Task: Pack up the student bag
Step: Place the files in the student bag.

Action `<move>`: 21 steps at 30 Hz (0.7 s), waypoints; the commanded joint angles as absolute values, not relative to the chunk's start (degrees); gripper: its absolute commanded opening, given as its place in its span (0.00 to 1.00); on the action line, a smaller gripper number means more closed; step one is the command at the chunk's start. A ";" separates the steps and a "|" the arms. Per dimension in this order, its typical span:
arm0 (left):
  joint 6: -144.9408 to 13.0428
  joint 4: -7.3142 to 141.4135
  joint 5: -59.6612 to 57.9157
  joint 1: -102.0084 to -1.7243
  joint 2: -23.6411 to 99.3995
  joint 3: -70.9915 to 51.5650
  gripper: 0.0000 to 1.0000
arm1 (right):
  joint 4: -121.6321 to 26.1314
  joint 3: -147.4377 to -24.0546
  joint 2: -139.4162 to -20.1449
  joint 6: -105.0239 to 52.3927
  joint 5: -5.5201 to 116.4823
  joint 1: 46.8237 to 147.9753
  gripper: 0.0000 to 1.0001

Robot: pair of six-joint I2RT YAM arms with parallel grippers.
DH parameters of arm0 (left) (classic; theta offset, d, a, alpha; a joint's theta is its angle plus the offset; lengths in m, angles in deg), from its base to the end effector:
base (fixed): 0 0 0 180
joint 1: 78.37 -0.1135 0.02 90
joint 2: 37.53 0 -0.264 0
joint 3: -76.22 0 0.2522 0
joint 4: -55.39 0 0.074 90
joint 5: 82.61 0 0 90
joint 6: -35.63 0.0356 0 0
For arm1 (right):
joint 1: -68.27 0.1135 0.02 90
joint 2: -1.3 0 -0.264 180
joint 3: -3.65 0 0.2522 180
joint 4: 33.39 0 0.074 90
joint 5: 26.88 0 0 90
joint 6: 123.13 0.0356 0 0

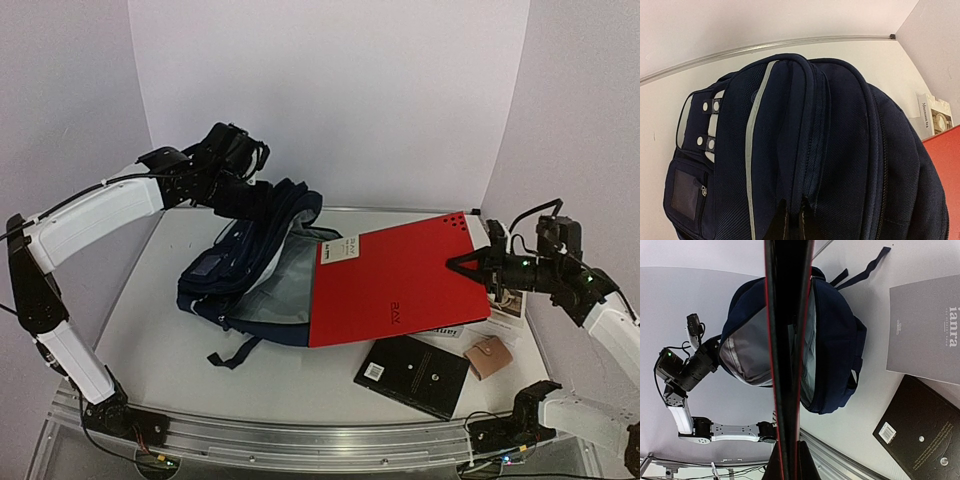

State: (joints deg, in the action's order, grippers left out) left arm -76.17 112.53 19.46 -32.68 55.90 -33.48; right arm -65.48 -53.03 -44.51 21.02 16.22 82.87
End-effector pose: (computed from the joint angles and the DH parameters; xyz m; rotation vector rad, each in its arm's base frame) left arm 0.2569 -0.2525 0.3765 0.3659 2.2647 -0.3804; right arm 0.1631 0.0693 0.3148 0.1220 2.1553 1.5407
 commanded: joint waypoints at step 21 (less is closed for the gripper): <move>-76.88 98.61 3.36 -36.00 48.11 -31.26 0.00 | -27.04 -57.86 -63.99 39.23 36.98 96.68 0.00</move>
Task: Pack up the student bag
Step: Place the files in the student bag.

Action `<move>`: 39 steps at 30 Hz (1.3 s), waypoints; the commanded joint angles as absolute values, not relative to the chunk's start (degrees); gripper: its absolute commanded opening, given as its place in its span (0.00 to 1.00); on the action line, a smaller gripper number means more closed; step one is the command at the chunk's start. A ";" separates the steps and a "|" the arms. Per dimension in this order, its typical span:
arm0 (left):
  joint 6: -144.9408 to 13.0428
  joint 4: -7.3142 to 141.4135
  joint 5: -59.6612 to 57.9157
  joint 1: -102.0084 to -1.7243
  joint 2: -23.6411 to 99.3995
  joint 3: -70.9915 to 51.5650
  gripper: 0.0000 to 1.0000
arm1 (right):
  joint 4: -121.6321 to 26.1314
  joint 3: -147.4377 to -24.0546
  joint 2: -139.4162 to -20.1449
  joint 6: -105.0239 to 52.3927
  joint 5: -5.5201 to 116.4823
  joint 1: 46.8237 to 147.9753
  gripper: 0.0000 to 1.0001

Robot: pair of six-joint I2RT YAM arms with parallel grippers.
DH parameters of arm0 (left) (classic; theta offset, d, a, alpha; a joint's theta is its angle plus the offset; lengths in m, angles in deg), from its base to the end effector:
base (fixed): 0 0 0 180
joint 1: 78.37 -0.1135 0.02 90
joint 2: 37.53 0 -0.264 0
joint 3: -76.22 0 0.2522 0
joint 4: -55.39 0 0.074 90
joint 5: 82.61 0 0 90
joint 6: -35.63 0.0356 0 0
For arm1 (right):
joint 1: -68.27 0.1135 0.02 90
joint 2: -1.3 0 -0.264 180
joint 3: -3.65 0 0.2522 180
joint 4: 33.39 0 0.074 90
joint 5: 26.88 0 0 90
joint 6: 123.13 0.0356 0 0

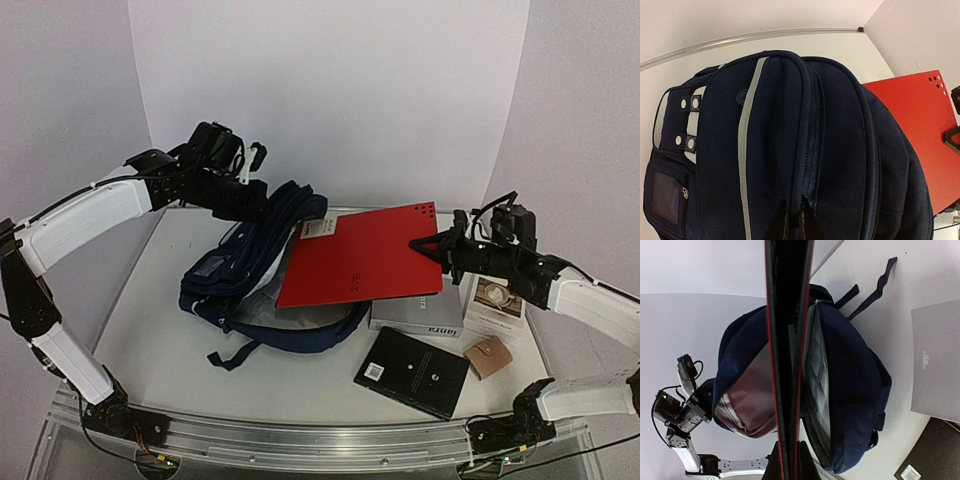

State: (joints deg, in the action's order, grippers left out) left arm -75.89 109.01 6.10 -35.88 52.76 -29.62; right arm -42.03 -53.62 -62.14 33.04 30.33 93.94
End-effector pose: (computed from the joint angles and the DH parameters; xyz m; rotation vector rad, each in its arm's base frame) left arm 0.2580 -0.2374 0.3775 0.4330 2.2702 -0.6185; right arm 0.2198 0.1270 0.2960 0.2770 2.1078 1.5712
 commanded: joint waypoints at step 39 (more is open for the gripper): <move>-73.40 96.60 -13.75 -40.58 51.84 -40.72 0.00 | -35.00 -85.24 -113.08 59.95 79.13 120.59 0.00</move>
